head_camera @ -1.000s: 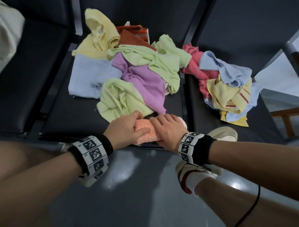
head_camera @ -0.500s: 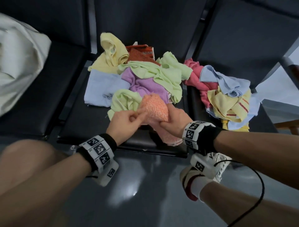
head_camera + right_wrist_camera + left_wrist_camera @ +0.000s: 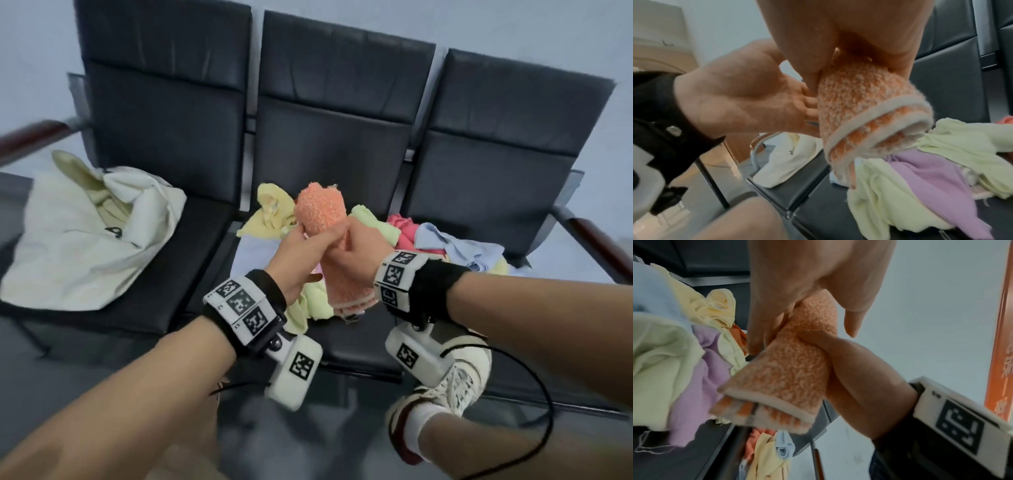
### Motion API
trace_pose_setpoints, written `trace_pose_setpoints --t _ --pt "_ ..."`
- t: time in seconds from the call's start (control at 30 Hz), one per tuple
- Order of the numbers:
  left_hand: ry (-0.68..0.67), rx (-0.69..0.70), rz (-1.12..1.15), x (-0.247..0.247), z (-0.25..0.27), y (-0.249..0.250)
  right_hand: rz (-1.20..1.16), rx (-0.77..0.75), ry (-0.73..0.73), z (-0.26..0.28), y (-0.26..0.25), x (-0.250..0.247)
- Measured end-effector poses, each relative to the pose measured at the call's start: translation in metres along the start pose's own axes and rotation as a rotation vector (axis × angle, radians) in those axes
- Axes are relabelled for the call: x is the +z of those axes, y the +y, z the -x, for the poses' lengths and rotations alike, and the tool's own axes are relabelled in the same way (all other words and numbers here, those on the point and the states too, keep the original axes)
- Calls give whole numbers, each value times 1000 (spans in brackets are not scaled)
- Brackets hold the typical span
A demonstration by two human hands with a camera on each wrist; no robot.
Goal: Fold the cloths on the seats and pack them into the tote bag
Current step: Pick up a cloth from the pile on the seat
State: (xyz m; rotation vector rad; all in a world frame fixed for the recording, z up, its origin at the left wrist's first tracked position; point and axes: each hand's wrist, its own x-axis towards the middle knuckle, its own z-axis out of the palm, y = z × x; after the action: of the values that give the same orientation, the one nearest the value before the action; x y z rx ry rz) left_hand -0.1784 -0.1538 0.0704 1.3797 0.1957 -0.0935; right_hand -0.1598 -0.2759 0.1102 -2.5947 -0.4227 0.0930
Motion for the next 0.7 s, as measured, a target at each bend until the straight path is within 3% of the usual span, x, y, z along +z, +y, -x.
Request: trace_pose_setpoints --t 0.13,0.27,0.43,0.7 --pt "47 14 -4 -7 17 26 -50 -96 16 10 -34 -12" --pt "181 36 26 -31 20 34 -62 -142 -109 8 -53 -15" --pt "320 37 40 -81 10 46 -98 -255 -238 -5 -76 -10" --pt "622 63 -24 -181 -19 68 61 -385 -302 -53 -119 41"
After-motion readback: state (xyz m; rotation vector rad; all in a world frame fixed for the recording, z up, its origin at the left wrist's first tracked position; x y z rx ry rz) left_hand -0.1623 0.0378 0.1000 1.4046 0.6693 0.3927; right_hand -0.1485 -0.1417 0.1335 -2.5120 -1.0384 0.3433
